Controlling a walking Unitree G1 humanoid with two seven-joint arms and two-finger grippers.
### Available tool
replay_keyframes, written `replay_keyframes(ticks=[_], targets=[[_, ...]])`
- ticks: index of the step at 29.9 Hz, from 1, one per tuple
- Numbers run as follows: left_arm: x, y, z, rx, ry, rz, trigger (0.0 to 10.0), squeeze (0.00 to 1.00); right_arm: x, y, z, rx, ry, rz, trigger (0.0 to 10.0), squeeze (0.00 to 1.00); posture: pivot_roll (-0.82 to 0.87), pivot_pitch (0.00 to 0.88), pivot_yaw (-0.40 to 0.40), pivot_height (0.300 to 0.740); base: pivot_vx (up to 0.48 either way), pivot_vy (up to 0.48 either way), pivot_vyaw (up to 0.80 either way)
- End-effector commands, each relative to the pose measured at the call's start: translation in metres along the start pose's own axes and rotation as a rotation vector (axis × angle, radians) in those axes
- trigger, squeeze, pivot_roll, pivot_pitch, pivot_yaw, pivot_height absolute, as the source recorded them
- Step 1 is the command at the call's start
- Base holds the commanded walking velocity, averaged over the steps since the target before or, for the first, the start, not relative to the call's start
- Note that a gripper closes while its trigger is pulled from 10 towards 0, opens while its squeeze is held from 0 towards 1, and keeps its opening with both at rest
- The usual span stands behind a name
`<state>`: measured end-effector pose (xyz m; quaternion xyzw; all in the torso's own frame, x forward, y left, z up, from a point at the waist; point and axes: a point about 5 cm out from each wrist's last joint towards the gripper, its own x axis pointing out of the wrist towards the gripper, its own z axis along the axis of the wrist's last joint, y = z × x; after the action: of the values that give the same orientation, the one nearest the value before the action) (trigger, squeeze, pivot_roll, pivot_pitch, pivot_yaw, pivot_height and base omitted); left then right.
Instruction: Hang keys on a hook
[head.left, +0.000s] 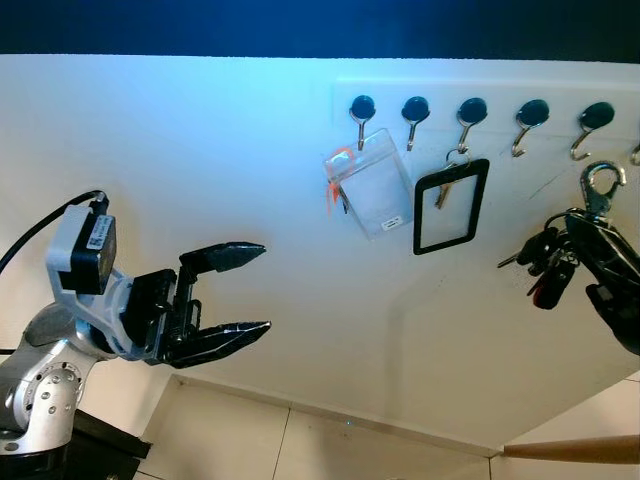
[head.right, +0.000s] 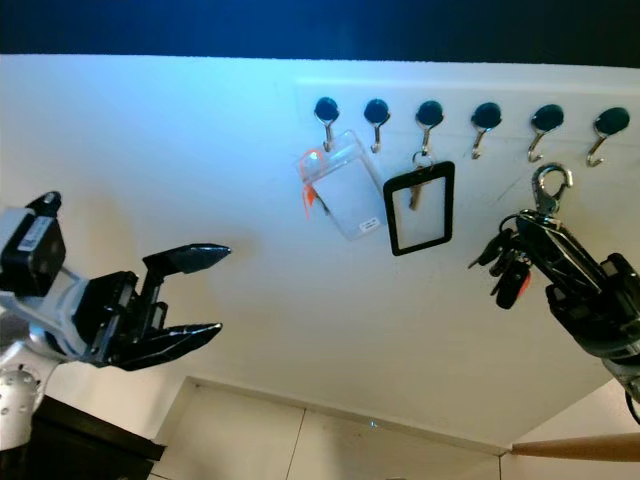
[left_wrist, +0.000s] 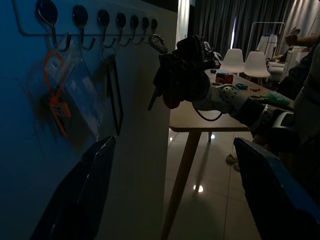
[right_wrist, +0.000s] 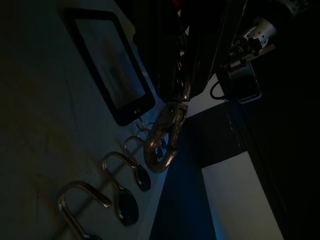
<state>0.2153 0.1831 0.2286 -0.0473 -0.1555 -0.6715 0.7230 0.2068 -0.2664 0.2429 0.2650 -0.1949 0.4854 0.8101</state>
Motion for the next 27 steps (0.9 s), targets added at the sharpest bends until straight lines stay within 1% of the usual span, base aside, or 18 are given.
replay_keyframes(ticks=[1,4,8,11,14,22,27], targets=[[-0.001,-0.003,0.004,0.009,0.042,-0.015,10.0,0.00,0.005,0.000,-0.005,0.029,0.007,0.039,10.0,0.00,-0.21,0.093,0.081,0.740,0.000,0.000,0.00],[-0.002,-0.005,0.006,0.018,0.054,-0.018,10.0,0.00,0.011,-0.002,-0.006,0.039,0.003,0.062,10.0,0.00,-0.21,0.093,0.081,0.740,0.000,0.000,0.00],[-0.002,-0.008,0.009,0.032,0.062,-0.015,10.0,0.00,0.013,-0.003,-0.004,0.038,0.001,0.074,10.0,0.00,-0.20,0.089,0.073,0.740,0.000,0.000,0.00],[-0.002,-0.009,0.011,0.038,0.064,-0.012,10.0,0.00,0.014,-0.004,-0.002,0.035,0.002,0.075,10.0,0.00,-0.20,0.089,0.073,0.740,0.000,0.000,0.00],[-0.002,-0.011,0.017,0.043,0.051,-0.004,10.0,0.00,0.013,-0.004,0.001,0.024,0.006,0.074,10.0,0.00,-0.20,0.085,0.067,0.740,0.000,0.000,0.00],[-0.001,-0.009,0.023,0.059,0.033,0.021,10.0,0.00,0.012,-0.006,0.002,0.021,0.003,0.070,10.0,0.00,-0.19,0.088,0.074,0.740,0.000,0.000,0.00],[-0.001,-0.010,0.026,0.066,0.025,0.025,10.0,0.00,0.012,-0.010,0.001,0.018,-0.016,0.054,10.0,0.00,-0.19,0.092,0.078,0.740,0.000,0.000,0.00]])
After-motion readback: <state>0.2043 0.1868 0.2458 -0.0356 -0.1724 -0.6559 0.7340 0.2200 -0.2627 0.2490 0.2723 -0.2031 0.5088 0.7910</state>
